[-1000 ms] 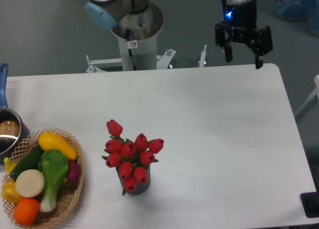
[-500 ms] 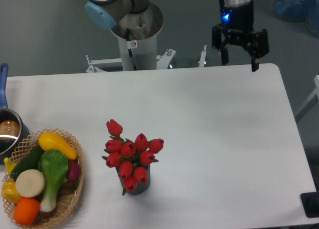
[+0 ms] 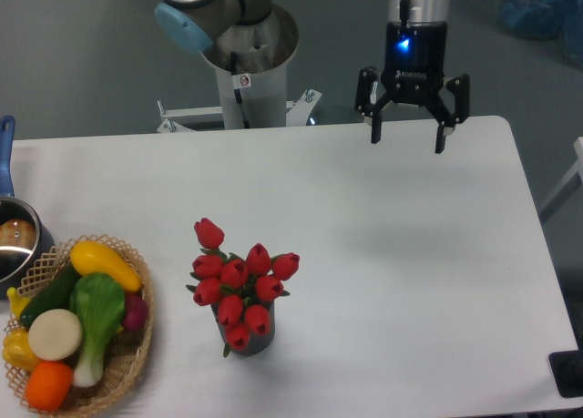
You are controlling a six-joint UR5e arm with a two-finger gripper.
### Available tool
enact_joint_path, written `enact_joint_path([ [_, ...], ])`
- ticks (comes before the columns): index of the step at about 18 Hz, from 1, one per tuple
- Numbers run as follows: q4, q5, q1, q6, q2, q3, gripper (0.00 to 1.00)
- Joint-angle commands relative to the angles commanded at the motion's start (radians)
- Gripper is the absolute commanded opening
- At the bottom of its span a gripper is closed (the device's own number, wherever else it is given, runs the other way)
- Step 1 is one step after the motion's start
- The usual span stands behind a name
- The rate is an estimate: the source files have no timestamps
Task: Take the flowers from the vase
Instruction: 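Move the open gripper over the red tulips and lower toward the stems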
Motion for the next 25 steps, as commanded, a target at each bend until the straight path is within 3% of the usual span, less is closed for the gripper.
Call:
enact_joint_path([
  [5, 0.029, -0.029, -0.017, -0.003, -0.020, -0.003, 1.00],
  [7, 0.060, -0.045, -0.078, -0.003, -0.073, 0.020, 1.00],
  [11, 0.094, -0.066, -0.098, 0.003, -0.123, 0.025, 1.00],
  [17, 0.091, -0.169, -0.126, 0.020, -0.141, -0.040, 1.00],
  [22, 0.089, -0.403, -0.121, 0.015, -0.178, -0.090, 1.00],
  [25, 0.086, -0.427, -0.124, -0.005, -0.180, -0.106, 1.00],
])
